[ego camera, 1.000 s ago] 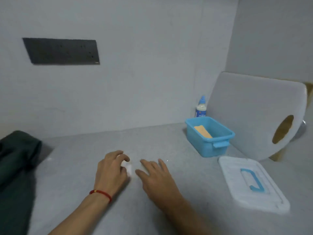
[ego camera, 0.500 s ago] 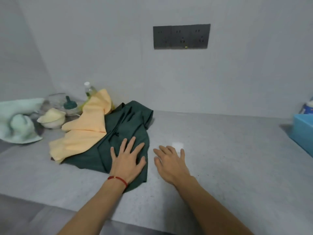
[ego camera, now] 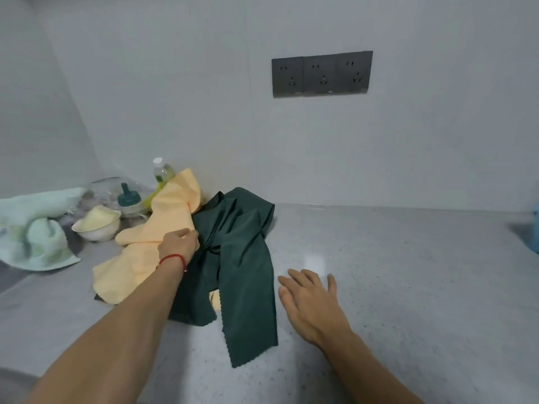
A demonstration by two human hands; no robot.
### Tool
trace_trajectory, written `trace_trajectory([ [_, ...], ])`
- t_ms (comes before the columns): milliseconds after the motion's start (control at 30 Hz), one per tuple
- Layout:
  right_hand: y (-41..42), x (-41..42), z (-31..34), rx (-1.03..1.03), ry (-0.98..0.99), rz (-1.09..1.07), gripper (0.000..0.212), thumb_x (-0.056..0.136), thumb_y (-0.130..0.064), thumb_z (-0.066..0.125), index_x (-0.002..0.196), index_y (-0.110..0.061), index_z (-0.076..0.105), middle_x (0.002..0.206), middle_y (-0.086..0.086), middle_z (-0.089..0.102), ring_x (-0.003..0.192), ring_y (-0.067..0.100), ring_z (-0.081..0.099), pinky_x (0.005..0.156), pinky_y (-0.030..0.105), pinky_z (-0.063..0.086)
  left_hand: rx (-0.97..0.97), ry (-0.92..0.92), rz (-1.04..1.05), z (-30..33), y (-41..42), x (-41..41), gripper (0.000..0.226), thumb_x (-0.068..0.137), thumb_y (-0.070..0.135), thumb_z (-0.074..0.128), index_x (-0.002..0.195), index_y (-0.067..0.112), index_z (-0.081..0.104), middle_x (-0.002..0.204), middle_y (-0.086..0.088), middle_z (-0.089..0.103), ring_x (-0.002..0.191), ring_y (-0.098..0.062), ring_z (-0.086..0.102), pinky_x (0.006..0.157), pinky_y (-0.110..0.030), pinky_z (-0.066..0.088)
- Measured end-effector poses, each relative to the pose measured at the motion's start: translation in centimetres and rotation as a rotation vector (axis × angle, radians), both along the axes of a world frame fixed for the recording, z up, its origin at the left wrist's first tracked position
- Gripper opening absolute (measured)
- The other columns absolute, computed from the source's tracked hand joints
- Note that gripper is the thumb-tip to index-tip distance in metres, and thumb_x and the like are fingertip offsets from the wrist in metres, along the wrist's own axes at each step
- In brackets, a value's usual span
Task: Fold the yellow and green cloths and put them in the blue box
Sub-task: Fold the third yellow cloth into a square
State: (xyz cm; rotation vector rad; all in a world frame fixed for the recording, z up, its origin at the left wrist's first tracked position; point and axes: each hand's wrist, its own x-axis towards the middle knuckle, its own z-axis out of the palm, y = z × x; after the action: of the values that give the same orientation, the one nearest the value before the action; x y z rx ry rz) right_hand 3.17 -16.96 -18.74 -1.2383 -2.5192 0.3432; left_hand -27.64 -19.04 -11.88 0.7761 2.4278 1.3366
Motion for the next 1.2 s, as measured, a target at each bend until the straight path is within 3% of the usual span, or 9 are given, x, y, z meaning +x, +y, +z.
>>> trace_trajectory([
  [167, -0.1, 0.2, 0.2, -0.033, 0.023, 0.03, 0.055, 0.106, -0.05, 0.012, 0.152, -0.036, 0.04, 0.164, -0.011, 0.029, 0.153, 0.014, 0.017, 0.122, 0.061, -0.004, -0.03, 0.12, 0.109, 0.2, 1.6, -0.2, 0.061, 0.092, 0.031, 0.068, 0.15, 0.031, 0.047, 0.146, -0.014, 0.054, 0.133, -0.043, 0.044, 0.109, -0.05, 0.039],
  [367, 0.1, 0.6, 0.9, -0.071, 0.13, -0.001, 0.066, 0.099, -0.054, 0.009, 0.137, -0.032, 0.057, 0.152, -0.009, 0.047, 0.143, 0.013, 0.034, 0.122, 0.061, 0.002, 0.021, 0.241, 0.093, 2.1, 3.6, 2.7, 0.035, 0.087, 0.011, 0.07, 0.121, 0.015, 0.074, 0.119, -0.018, 0.072, 0.116, -0.04, 0.059, 0.108, -0.042, 0.045],
  [467, 0.3, 1.4, 1.5, -0.193, 0.476, -0.12, 0.04, 0.104, -0.038, 0.037, 0.124, -0.022, 0.068, 0.13, -0.006, 0.065, 0.12, 0.009, 0.056, 0.121, 0.043, 0.027, -0.016, 0.585, -0.061, 4.5, 4.5, 9.4, 0.035, 0.089, 0.016, 0.064, 0.122, 0.026, 0.07, 0.108, -0.008, 0.074, 0.113, -0.035, 0.059, 0.096, -0.042, 0.041],
  [533, 0.2, 3.0, 2.2, -0.293, 0.785, -0.302, 0.025, 0.102, -0.02, 0.052, 0.12, -0.021, 0.07, 0.119, -0.003, 0.07, 0.106, 0.009, 0.064, 0.104, 0.032, 0.049, -0.062, 0.779, -0.218, 5.4, 4.7, 15.4, 0.038, 0.09, 0.016, 0.059, 0.126, 0.031, 0.063, 0.105, -0.003, 0.072, 0.112, -0.03, 0.057, 0.091, -0.04, 0.036],
  [667, 0.2, 8.0, 3.3, -0.245, 0.924, -0.403, 0.032, 0.098, -0.007, 0.052, 0.122, -0.023, 0.066, 0.113, -0.008, 0.069, 0.097, -0.003, 0.063, 0.083, 0.008, 0.045, -0.04, 0.833, -0.549, 4.4, 4.5, 27.3, 0.049, 0.088, 0.008, 0.053, 0.133, 0.027, 0.055, 0.112, 0.0, 0.07, 0.111, -0.029, 0.058, 0.091, -0.04, 0.04],
  [800, 0.2, 17.2, 3.9, -0.054, 0.745, -0.534, 0.034, 0.101, -0.012, 0.049, 0.133, -0.016, 0.058, 0.13, 0.005, 0.063, 0.114, 0.018, 0.06, 0.103, 0.037, 0.048, 0.019, 0.581, -0.956, 1.9, 3.6, 37.4, 0.046, 0.095, 0.007, 0.048, 0.139, 0.018, 0.05, 0.126, -0.013, 0.062, 0.118, -0.035, 0.056, 0.098, -0.043, 0.043],
  [900, -0.3, 24.3, 3.4, -0.05, 0.555, -0.656, 0.042, 0.098, -0.012, 0.051, 0.14, -0.014, 0.051, 0.139, 0.011, 0.057, 0.123, 0.027, 0.055, 0.107, 0.044, 0.044, 0.103, 0.572, -1.105, 0.2, 1.6, 41.1, 0.052, 0.095, 0.007, 0.046, 0.144, 0.02, 0.049, 0.138, -0.009, 0.058, 0.125, -0.03, 0.054, 0.102, -0.042, 0.044],
  [1067, -0.5, 24.1, 3.8, 0.202, 0.163, -0.51, 0.04, 0.092, -0.028, 0.059, 0.132, -0.024, 0.058, 0.133, 0.0, 0.056, 0.124, 0.026, 0.051, 0.101, 0.041, 0.035, -0.076, 0.737, -0.719, -3.7, 1.0, 35.7, 0.052, 0.097, 0.016, 0.041, 0.149, 0.018, 0.043, 0.153, -0.002, 0.044, 0.137, -0.02, 0.042, 0.112, -0.034, 0.031],
  [1200, 0.3, 18.4, 3.0, -0.07, -0.138, -0.342, 0.069, 0.092, -0.072, 0.043, 0.151, -0.038, 0.037, 0.154, -0.003, 0.036, 0.144, 0.025, 0.029, 0.117, 0.049, 0.023, -0.305, 0.628, -0.672, -6.2, 0.4, 31.9, 0.057, 0.108, 0.037, 0.02, 0.161, 0.015, 0.017, 0.168, -0.003, 0.017, 0.153, -0.018, 0.017, 0.125, -0.04, 0.012],
])
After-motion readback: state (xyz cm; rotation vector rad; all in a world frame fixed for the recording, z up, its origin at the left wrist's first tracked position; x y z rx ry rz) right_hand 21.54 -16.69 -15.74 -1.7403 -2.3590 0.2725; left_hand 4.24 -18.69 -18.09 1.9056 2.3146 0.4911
